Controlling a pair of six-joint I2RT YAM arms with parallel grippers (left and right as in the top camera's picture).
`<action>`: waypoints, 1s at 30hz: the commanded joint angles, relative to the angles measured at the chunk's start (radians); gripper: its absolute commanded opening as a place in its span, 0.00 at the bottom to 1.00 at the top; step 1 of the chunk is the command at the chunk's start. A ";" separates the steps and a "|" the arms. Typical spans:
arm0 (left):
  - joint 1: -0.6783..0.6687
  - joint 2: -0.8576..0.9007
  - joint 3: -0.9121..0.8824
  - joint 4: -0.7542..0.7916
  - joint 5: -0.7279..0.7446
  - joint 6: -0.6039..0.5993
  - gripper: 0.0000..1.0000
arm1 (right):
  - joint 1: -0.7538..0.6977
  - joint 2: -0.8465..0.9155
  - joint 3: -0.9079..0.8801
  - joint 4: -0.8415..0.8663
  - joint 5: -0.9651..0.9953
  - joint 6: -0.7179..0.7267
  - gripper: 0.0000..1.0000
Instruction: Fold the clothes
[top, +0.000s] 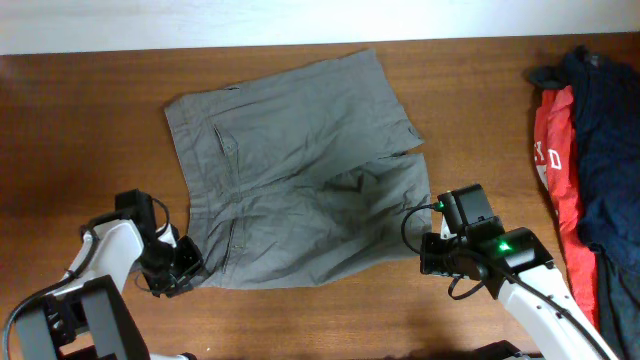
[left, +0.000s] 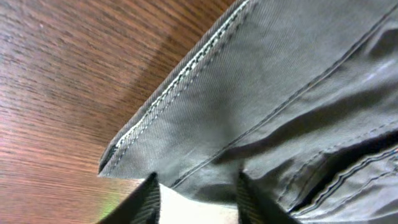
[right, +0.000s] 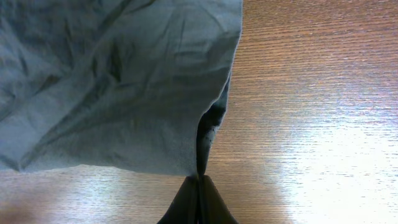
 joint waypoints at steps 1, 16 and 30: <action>0.011 0.011 0.003 -0.002 -0.013 0.019 0.54 | -0.008 -0.010 0.024 0.000 0.016 0.005 0.04; 0.011 0.011 -0.047 0.094 -0.033 0.044 0.31 | -0.008 -0.010 0.024 0.001 0.017 0.005 0.04; 0.011 -0.145 0.116 -0.103 0.032 0.049 0.01 | -0.007 -0.088 0.093 -0.056 0.027 -0.022 0.04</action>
